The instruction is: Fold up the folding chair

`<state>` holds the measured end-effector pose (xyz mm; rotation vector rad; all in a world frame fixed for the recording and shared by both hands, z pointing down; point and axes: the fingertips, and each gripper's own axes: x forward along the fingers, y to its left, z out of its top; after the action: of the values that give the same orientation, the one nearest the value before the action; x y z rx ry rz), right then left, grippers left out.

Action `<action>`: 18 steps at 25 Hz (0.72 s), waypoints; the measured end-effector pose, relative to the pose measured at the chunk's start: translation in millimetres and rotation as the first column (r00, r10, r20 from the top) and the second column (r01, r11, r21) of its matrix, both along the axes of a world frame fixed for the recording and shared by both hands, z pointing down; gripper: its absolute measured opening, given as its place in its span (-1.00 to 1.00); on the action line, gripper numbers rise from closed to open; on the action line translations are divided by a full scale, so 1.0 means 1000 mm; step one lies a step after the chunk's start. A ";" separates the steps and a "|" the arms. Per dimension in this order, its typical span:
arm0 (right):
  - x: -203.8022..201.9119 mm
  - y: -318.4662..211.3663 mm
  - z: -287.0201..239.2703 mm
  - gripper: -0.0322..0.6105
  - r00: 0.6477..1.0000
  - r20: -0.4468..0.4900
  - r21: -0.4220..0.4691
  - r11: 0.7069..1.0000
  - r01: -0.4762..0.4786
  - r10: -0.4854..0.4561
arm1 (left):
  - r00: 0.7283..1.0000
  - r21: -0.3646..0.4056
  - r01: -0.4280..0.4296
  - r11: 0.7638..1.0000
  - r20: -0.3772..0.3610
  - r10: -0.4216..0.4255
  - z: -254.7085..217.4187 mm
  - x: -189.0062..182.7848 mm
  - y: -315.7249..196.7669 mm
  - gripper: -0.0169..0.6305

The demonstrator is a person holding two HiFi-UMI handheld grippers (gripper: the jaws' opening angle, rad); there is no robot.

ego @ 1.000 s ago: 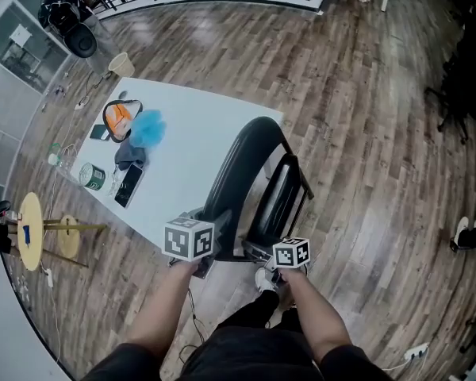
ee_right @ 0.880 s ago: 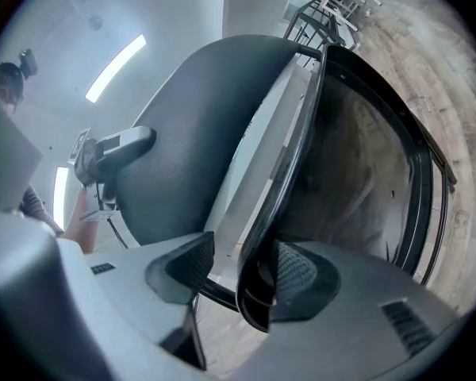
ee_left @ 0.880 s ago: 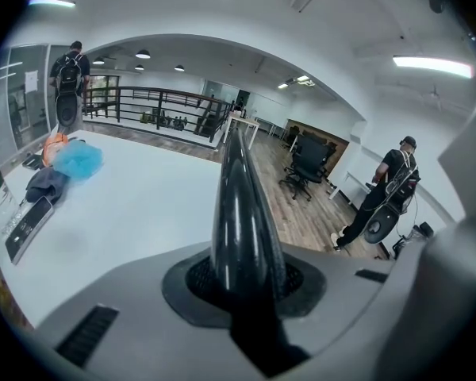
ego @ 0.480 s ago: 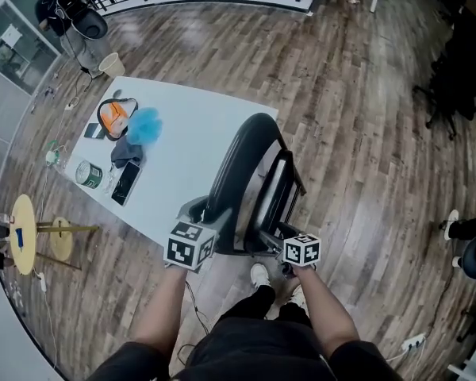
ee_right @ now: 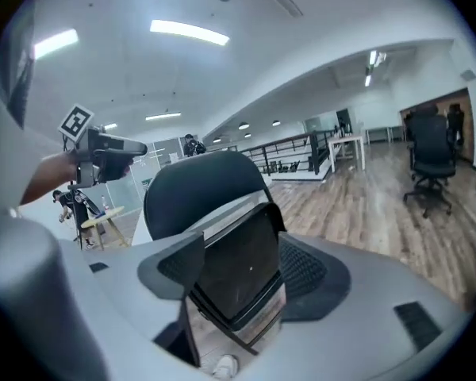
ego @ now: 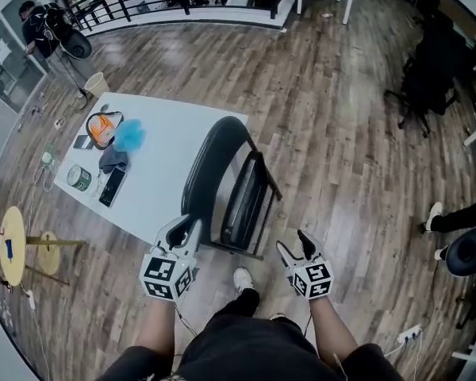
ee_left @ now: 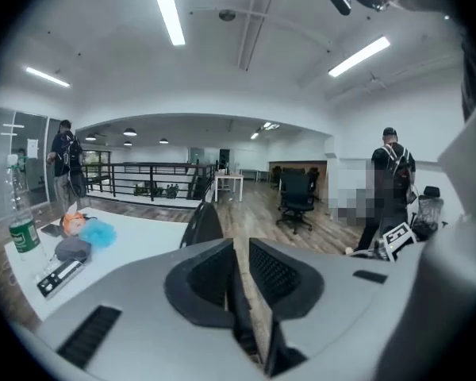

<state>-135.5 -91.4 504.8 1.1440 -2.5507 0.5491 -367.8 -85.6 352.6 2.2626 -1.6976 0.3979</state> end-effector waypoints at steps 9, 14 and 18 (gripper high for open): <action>0.135 0.097 -0.118 -0.85 0.967 -0.022 0.343 0.911 -0.229 0.252 | 0.977 0.063 -0.145 0.987 -0.147 0.153 0.007 0.186 0.069 -0.93; 0.200 0.147 -0.134 -0.85 0.909 0.000 0.396 0.835 -0.383 0.417 | 0.964 0.149 -0.200 0.968 -0.144 0.221 -0.002 0.265 0.121 -0.93; 0.225 0.200 -0.141 -0.85 0.875 0.014 0.402 0.799 -0.448 0.484 | 0.961 0.152 -0.220 0.964 -0.137 0.241 -0.004 0.293 0.169 -0.93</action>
<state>89.4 108.4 363.8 1.9229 -2.3529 0.0649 -74.8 83.4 348.7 2.5280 -1.4281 0.1533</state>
